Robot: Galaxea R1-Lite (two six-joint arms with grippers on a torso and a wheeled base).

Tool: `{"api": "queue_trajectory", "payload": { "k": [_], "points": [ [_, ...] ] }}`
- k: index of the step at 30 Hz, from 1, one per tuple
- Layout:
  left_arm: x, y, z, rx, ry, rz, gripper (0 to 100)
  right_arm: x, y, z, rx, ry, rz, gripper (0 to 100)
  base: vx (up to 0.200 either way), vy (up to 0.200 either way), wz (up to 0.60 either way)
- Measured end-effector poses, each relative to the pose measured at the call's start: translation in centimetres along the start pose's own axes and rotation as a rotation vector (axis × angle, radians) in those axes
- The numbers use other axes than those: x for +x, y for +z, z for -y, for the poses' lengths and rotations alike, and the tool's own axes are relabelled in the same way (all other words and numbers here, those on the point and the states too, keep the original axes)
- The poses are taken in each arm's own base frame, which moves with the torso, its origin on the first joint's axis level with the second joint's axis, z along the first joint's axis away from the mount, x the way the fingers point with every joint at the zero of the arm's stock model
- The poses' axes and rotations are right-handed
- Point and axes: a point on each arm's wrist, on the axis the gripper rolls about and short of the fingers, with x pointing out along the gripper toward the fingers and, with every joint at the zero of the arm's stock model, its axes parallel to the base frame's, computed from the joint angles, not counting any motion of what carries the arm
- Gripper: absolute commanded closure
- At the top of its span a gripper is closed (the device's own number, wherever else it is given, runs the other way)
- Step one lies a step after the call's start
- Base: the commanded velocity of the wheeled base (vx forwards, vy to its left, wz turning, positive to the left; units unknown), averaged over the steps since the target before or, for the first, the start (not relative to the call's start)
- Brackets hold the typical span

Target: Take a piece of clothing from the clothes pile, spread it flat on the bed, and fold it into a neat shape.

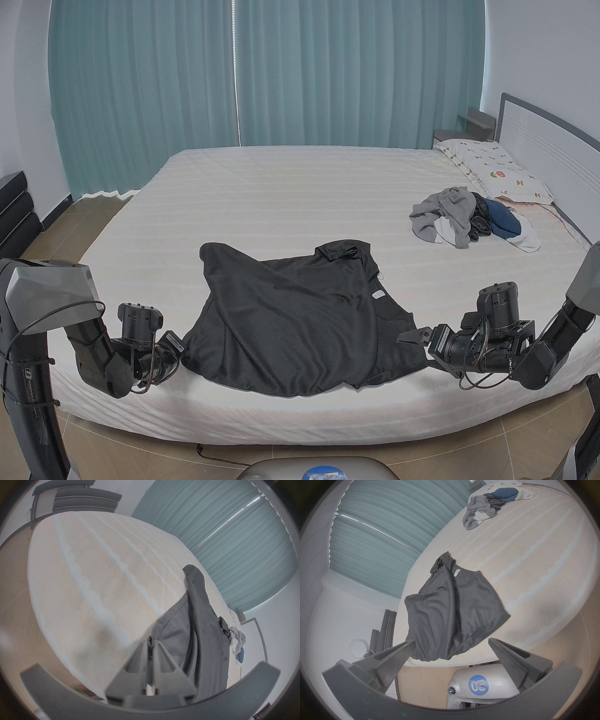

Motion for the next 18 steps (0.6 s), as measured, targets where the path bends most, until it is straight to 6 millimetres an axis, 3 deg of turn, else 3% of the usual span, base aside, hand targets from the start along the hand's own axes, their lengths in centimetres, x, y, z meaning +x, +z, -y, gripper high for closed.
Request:
{"api": "queue_trajectory", "payload": {
  "k": [18],
  "points": [
    [-5.0,5.1,-0.8,0.087,0.056,0.096,100,2.9,2.4,3.2,-0.053,-0.087,0.027,0,0.0,0.0,0.0]
  ]
}}
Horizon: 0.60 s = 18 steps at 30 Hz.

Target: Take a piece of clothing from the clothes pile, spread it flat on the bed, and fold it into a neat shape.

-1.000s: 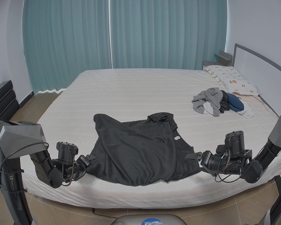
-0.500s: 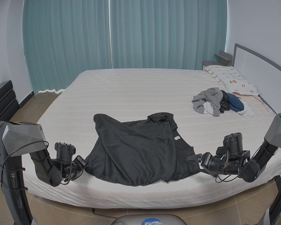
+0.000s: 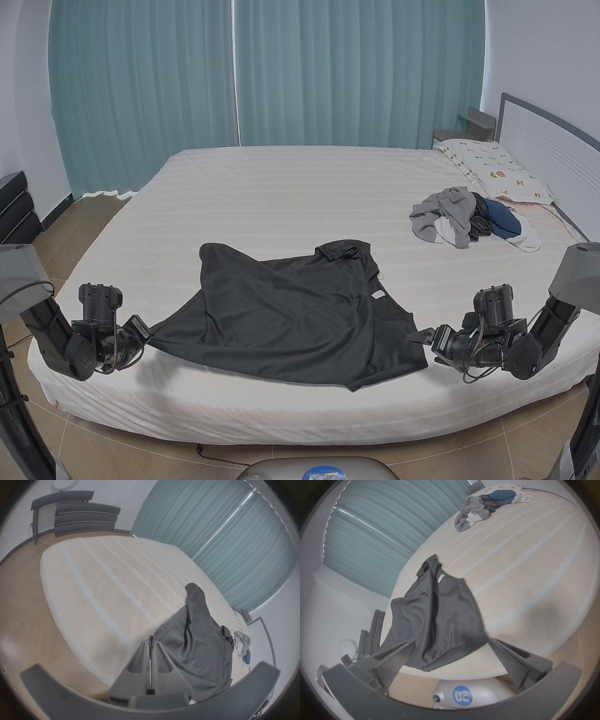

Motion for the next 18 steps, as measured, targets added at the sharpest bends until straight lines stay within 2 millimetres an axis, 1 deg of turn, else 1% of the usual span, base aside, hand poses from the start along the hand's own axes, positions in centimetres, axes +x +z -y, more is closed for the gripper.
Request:
{"api": "queue_trajectory", "payload": {
  "k": [4,8,9,15,18],
  "points": [
    [-0.5,0.6,-0.1,0.007,0.001,0.017,100,1.5,0.5,0.3,-0.018,-0.001,0.005,0,0.0,0.0,0.0],
    [-0.7,0.7,-0.2,0.007,0.001,0.022,100,3.0,1.0,0.3,-0.026,0.005,0.011,0,0.0,0.0,0.0],
    [-0.8,0.7,-0.2,0.008,0.003,0.021,100,3.5,1.1,0.3,-0.029,0.005,0.01,100,0.0,0.0,0.0],
    [-0.6,0.6,-0.3,0.009,0.006,0.017,100,5.7,1.2,0.6,-0.026,-0.011,-0.025,100,0.0,0.0,0.0],
    [-0.5,0.6,-0.3,0.009,0.008,0.014,100,6.7,1.8,0.4,-0.023,-0.013,-0.027,100,0.0,0.0,0.0]
  ]
}}
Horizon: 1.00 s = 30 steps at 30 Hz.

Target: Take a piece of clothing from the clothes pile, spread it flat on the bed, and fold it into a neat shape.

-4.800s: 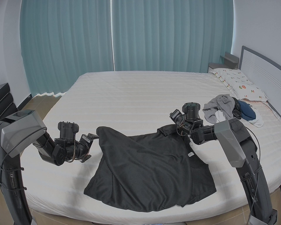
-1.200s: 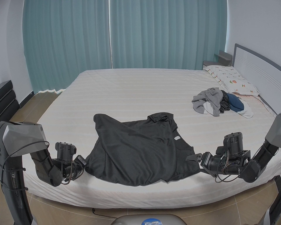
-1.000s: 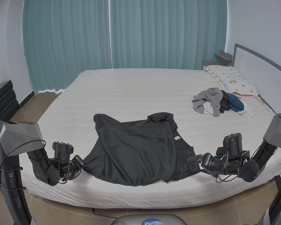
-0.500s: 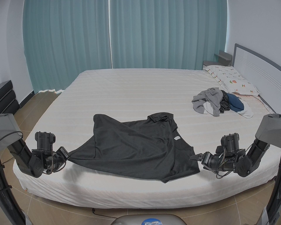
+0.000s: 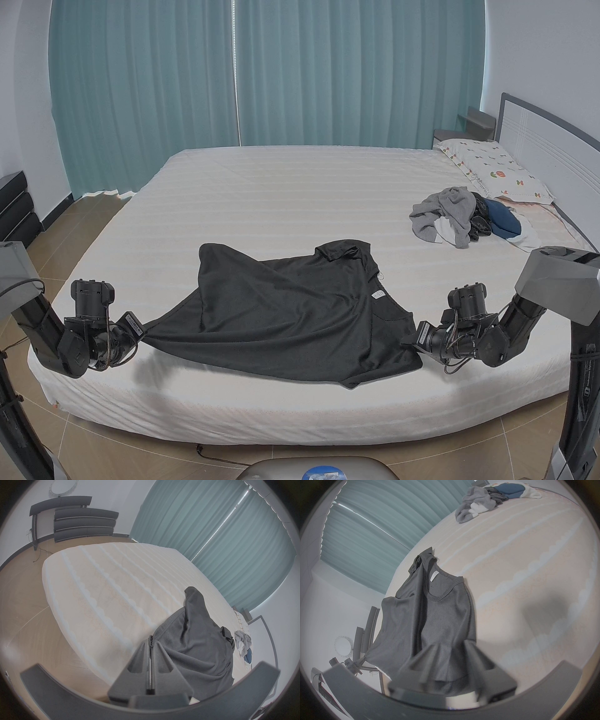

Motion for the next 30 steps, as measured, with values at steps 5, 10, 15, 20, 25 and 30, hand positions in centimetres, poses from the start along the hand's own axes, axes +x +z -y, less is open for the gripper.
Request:
{"api": "queue_trajectory", "payload": {
  "k": [5,10,15,20,25,30],
  "points": [
    [0.2,-0.1,0.0,0.0,0.0,-0.004,100,1.0,1.8,-0.8,-0.005,0.028,0.042,100,0.0,0.0,0.0],
    [0.8,-0.5,0.0,0.002,0.005,-0.013,100,1.5,3.7,-1.8,-0.009,0.054,0.089,100,0.0,0.0,0.0],
    [1.5,-0.4,0.1,-0.012,-0.012,0.012,100,2.0,6.0,-3.4,-0.016,0.082,0.145,100,0.0,0.0,0.0],
    [2.1,0.0,0.4,-0.044,-0.056,0.067,100,2.8,8.0,-4.6,-0.027,0.095,0.226,100,0.0,0.0,0.0],
    [2.9,0.0,0.3,-0.068,-0.073,0.109,100,3.9,9.6,-5.9,-0.038,0.112,0.311,100,0.0,0.0,0.0],
    [3.8,-0.5,0.0,-0.074,-0.065,0.113,100,5.5,10.2,-6.3,-0.043,0.12,0.358,100,0.0,0.0,0.0]
  ]
}}
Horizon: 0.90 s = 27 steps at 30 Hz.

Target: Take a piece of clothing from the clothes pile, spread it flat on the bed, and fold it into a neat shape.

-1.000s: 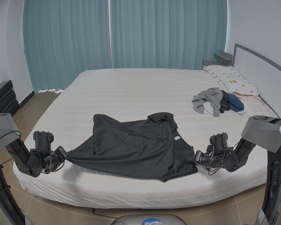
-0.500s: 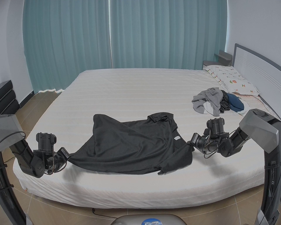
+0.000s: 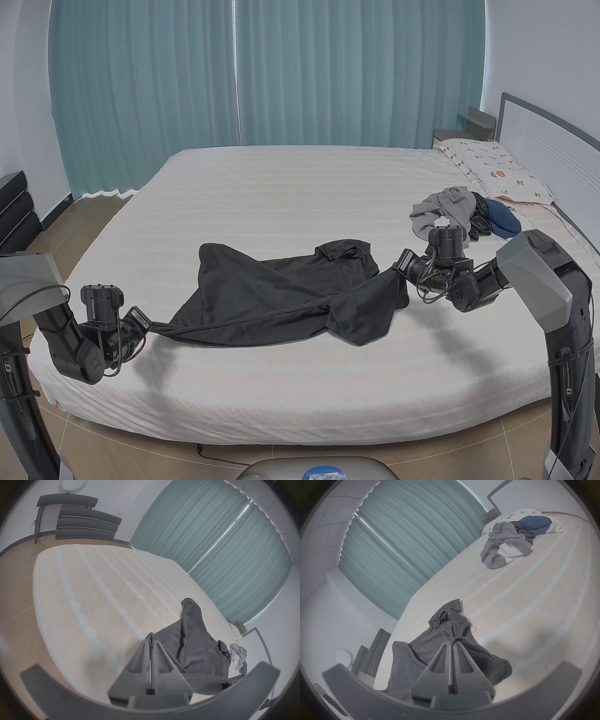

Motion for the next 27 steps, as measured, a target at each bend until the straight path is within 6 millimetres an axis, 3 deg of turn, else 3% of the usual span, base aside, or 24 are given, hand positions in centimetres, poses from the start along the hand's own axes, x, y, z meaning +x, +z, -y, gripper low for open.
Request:
{"api": "queue_trajectory", "payload": {
  "k": [11,12,19,27],
  "points": [
    [0.7,-0.7,-0.6,-0.001,0.019,-0.023,100,3.4,-0.5,0.3,-0.008,-0.03,0.113,100,0.0,0.0,0.0],
    [0.7,-0.8,-0.6,-0.001,0.021,-0.024,100,3.6,-0.7,0.4,-0.007,-0.031,0.112,0,0.0,0.0,0.0],
    [0.9,-1.0,-0.7,-0.014,0.026,-0.031,100,3.9,-1.6,1.2,-0.005,-0.049,0.088,0,0.0,0.0,0.0],
    [0.9,-1.1,-0.7,-0.016,0.026,-0.033,100,1.4,-1.0,1.6,0.04,-0.051,0.022,0,0.0,0.0,0.0]
  ]
}}
